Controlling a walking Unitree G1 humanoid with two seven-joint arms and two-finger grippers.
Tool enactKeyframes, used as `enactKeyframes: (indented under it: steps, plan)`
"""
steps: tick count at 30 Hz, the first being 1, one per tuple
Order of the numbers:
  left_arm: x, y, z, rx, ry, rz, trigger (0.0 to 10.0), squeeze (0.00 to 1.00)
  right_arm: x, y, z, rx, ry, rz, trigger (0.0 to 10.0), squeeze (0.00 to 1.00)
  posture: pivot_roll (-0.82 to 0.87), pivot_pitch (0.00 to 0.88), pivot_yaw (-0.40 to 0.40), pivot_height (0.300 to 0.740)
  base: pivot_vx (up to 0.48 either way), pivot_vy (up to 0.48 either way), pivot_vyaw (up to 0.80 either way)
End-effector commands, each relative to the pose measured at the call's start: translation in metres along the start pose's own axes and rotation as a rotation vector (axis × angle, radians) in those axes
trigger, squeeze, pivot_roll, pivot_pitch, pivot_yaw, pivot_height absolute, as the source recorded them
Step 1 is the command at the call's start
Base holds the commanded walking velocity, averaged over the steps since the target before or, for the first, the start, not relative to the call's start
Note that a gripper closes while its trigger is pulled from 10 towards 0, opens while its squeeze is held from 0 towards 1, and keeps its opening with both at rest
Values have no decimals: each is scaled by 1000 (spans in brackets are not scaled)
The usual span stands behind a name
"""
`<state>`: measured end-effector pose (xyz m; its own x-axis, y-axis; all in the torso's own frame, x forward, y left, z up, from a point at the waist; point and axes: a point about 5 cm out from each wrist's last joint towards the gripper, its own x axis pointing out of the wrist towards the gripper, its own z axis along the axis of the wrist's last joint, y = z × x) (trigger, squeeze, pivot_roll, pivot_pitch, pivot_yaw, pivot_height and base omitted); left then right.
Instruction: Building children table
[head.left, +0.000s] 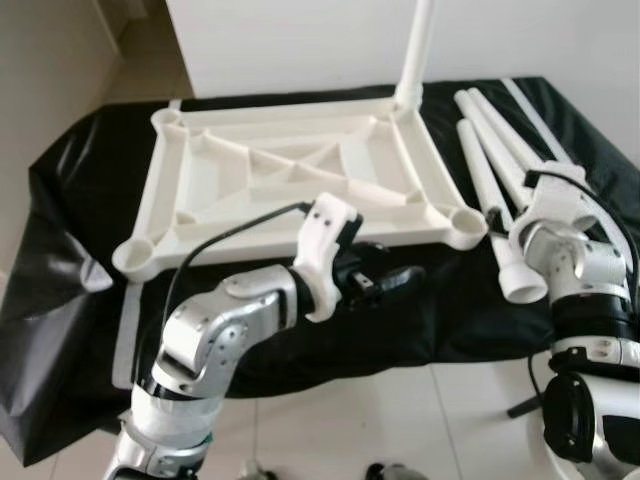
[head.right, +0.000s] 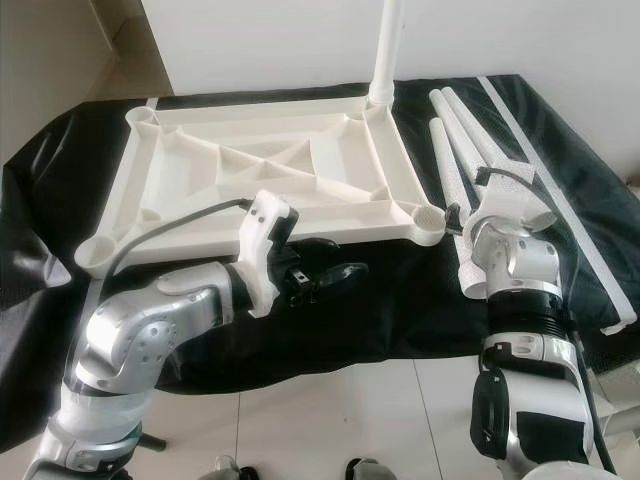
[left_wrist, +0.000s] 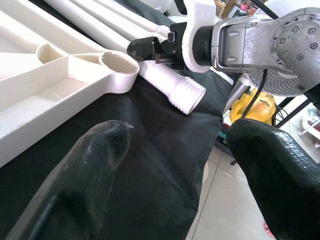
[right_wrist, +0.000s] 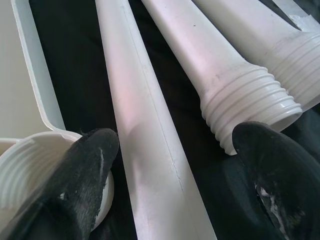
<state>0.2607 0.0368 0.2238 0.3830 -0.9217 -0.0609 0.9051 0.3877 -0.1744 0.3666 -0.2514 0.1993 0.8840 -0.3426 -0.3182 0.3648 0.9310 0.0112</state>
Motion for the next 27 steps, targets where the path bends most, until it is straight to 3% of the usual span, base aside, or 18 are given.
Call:
enactKeyframes:
  steps: [1, 18, 27]
  plan:
    - [-1, -2, 1, 5, 4, -6, 10000, 0, 1, -1, -13, -24, 55, -13, 10000, 0, -30, 145, 5, 740, 0, 0, 0]
    - [-2, -2, 0, 4, 3, -1, 10000, 0, 3, 9, -37, -109, 190, 57, 10000, 0, -25, 143, -2, 740, 0, 0, 0]
    - [-2, -3, 0, 2, 0, -1, 10000, 0, 3, -1, -37, -114, 185, 3, 10000, 0, -28, 140, -8, 740, 0, 0, 0]
